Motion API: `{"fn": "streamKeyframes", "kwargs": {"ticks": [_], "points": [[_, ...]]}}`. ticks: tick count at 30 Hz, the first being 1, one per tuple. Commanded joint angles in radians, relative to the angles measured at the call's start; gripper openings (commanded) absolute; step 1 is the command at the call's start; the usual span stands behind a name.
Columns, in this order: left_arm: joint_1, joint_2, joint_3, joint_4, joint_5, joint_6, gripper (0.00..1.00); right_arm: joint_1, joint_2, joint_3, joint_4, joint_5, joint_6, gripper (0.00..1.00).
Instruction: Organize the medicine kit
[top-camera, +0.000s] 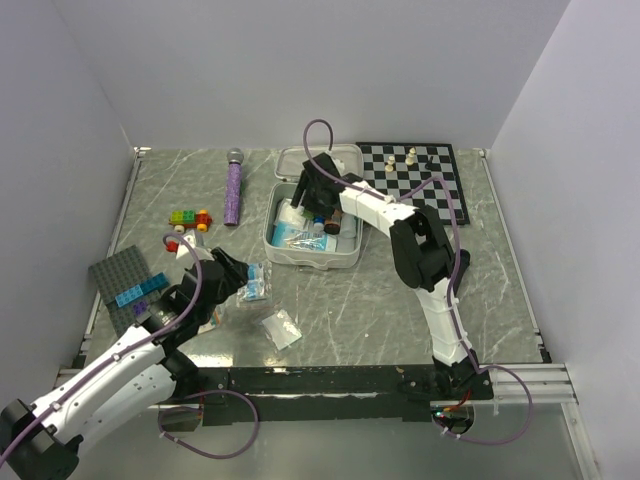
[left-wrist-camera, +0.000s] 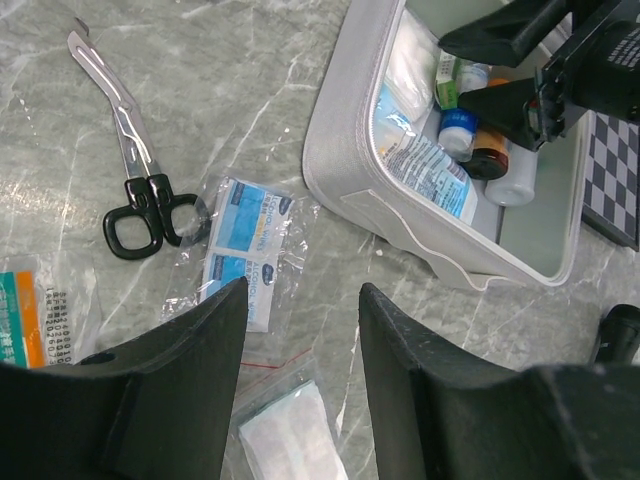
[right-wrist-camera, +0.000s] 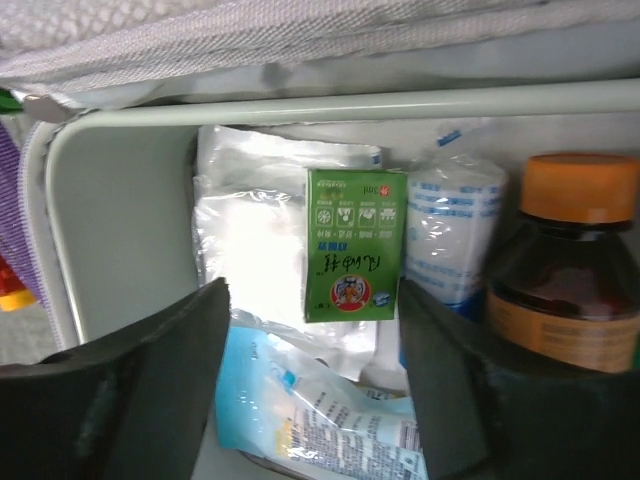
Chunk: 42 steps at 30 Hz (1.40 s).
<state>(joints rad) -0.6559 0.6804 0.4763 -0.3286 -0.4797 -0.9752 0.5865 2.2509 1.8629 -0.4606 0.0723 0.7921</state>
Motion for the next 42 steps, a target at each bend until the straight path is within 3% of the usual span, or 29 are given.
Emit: {"fn": "streamKeyframes", "kwargs": {"ticks": [1,17,24,29,33,37,39,42], "points": [[0.001,-0.025,0.005,0.017,-0.013,-0.011,0.53,-0.001,-0.071,-0.033,0.037,-0.015,0.018,0.79],[0.002,-0.002,0.027,0.011,-0.002,-0.006,0.54,0.036,-0.356,-0.139,0.031,0.044,-0.129,0.83],[0.002,-0.050,0.009,-0.043,-0.097,-0.131,0.60,0.176,-0.677,-0.480,0.160,0.078,-0.349,0.80],[0.015,-0.099,-0.024,-0.081,-0.103,-0.226,0.96,0.282,-0.868,-0.799,0.241,0.029,-0.373,0.75],[0.025,-0.055,0.001,-0.084,-0.057,-0.183,0.95,0.306,-1.016,-1.017,0.257,0.032,-0.350,0.72],[0.029,0.022,0.033,-0.075,0.006,-0.175,0.93,0.303,-1.169,-1.142,0.156,0.182,-0.300,0.71],[0.029,0.048,0.033,-0.053,0.030,-0.181,0.94,0.283,-1.246,-1.185,0.065,0.291,-0.242,0.73],[0.029,0.070,0.009,0.014,0.064,-0.183,0.93,0.189,-1.329,-1.238,-0.016,0.296,-0.170,0.77]]}}
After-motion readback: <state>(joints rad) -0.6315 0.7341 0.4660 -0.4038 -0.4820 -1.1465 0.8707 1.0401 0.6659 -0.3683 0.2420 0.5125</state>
